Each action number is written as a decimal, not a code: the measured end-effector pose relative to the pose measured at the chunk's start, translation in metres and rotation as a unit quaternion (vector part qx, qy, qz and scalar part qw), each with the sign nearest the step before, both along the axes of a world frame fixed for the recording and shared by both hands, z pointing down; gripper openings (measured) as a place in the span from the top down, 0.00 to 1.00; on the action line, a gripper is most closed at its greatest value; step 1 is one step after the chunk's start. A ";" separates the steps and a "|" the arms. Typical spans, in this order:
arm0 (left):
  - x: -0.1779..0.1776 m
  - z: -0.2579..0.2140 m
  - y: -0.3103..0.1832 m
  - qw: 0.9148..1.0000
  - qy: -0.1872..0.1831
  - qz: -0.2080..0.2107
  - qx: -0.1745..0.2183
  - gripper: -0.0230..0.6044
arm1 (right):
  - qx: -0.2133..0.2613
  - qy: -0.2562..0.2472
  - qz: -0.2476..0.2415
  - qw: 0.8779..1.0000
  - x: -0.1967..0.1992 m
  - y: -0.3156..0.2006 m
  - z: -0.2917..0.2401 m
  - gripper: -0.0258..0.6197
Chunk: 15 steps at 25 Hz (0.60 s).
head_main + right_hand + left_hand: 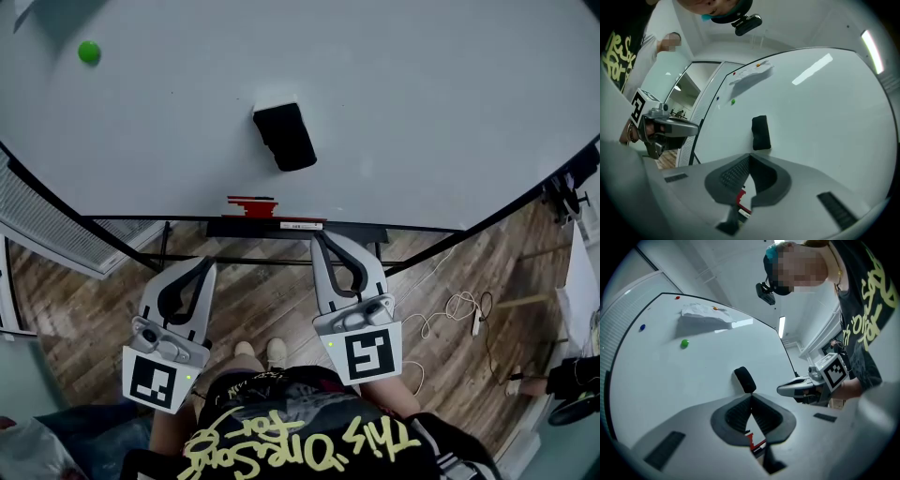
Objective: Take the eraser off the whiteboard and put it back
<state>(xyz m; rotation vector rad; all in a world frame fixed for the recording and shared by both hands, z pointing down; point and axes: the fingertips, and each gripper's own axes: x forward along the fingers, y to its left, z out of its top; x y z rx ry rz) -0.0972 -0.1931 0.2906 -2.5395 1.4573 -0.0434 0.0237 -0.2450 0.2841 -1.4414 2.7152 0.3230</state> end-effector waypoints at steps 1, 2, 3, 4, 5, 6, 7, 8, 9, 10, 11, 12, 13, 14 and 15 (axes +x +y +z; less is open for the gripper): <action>0.001 0.000 0.000 1.000 0.001 0.000 0.000 0.95 | 0.000 0.001 -0.002 1.000 -0.001 0.001 0.001 0.95; 0.001 0.000 0.000 1.000 0.002 0.000 0.000 0.95 | 0.000 0.002 -0.005 1.000 -0.002 0.001 0.001 0.95; 0.002 0.000 0.000 1.000 0.002 0.000 -0.001 0.95 | 0.000 0.002 -0.007 1.000 -0.003 0.002 0.002 0.95; 0.002 0.001 0.000 1.000 0.002 0.000 -0.002 0.95 | -0.001 0.002 -0.008 1.000 -0.004 0.002 0.003 0.95; 0.002 0.001 0.000 1.000 0.002 -0.001 -0.002 0.95 | -0.002 0.002 -0.009 1.000 -0.005 0.002 0.004 0.95; 0.001 0.001 0.000 1.000 0.002 -0.001 -0.003 0.95 | -0.003 0.002 -0.010 1.000 -0.005 0.002 0.004 0.95; 0.001 0.001 0.000 1.000 0.002 -0.002 -0.002 0.95 | -0.005 0.003 -0.011 1.000 -0.005 0.003 0.005 0.95; 0.001 0.000 0.000 1.000 0.002 -0.002 -0.002 0.95 | -0.005 0.003 -0.011 1.000 -0.005 0.003 0.005 0.95; 0.002 0.000 0.000 1.000 0.002 -0.003 -0.002 0.95 | -0.005 0.002 -0.012 1.000 -0.005 0.003 0.004 0.95; 0.002 -0.001 0.000 1.000 0.001 -0.003 -0.001 0.95 | -0.005 0.002 -0.012 1.000 -0.005 0.004 0.004 0.95; 0.002 -0.001 0.000 1.000 0.002 -0.003 -0.001 0.95 | -0.004 0.002 -0.012 1.000 -0.005 0.004 0.003 0.95; 0.003 -0.001 0.000 1.000 0.002 -0.003 -0.001 0.95 | -0.004 0.002 -0.013 1.000 -0.005 0.004 0.003 0.95; 0.003 -0.001 0.000 1.000 0.002 -0.002 -0.001 0.95 | -0.004 0.002 -0.013 1.000 -0.005 0.004 0.003 0.95; 0.003 -0.001 -0.001 1.000 0.002 -0.003 -0.001 0.95 | -0.005 0.003 -0.013 1.000 -0.006 0.003 0.003 0.95; 0.002 -0.002 -0.001 1.000 0.002 -0.003 -0.002 0.95 | -0.006 0.004 -0.013 1.000 -0.006 0.003 0.003 0.95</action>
